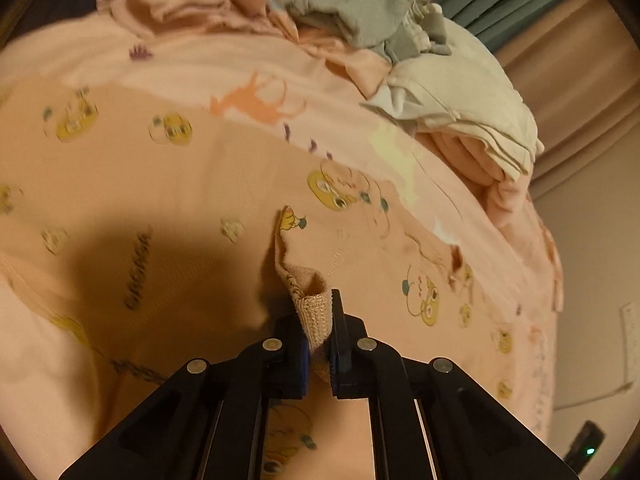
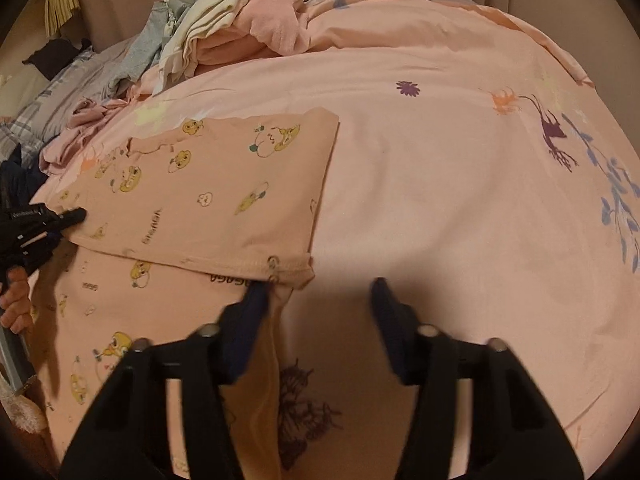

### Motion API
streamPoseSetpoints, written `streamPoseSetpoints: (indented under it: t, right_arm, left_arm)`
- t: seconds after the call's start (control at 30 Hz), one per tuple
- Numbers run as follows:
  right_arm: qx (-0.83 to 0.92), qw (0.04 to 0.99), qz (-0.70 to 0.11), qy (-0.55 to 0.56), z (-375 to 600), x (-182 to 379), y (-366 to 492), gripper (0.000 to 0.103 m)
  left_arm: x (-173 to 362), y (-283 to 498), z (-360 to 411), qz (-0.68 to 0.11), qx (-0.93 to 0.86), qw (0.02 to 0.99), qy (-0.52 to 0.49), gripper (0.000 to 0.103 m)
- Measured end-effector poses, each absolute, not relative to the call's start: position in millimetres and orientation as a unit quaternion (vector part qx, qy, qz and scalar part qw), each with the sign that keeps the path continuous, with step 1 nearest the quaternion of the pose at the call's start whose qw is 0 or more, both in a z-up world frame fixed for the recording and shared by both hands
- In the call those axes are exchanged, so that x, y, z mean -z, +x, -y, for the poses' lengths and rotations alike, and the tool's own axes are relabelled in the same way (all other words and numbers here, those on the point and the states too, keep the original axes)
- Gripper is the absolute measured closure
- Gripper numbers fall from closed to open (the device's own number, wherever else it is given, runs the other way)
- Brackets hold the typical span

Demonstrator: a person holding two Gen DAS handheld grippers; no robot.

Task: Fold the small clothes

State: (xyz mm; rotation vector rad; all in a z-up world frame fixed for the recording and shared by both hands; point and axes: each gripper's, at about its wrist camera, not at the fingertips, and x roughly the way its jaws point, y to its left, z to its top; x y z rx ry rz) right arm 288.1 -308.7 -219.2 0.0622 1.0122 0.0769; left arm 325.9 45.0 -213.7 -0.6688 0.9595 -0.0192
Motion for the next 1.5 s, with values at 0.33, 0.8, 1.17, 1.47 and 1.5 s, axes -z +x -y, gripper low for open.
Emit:
streamPoseSetpoints:
  t: [0.33,0.8,1.17,1.47,1.5]
  right_arm:
    - [-0.021,0.873,-0.485,0.044,319.8,227.6,281.1,0.101]
    - [-0.067,0.877,-0.468,0.082,308.1,177.5,286.9,0.093]
    - [-0.061,0.843,-0.524,0.100,299.0,224.4,316.8,0.103]
    - [-0.074,0.846,-0.519,0.099,306.4,223.0,302.9,0.103]
    - [-0.069,0.844,-0.522,0.098,305.2,221.6,302.2,0.103]
  left_arm:
    - [208.7,317.6,-51.8,-0.463,-0.004,0.847,-0.262,0.096]
    - [173.6,309.1,-66.1,-0.492,-0.033,0.845,-0.206,0.089]
    - [164.5,315.2,-45.3,-0.456,0.004,0.873,-0.170,0.089]
    - [209.5,316.2,-63.9,-0.495,-0.025,0.848,-0.190,0.093]
    - [206.3,314.9,-71.5,-0.494,-0.035,0.847,-0.195,0.093]
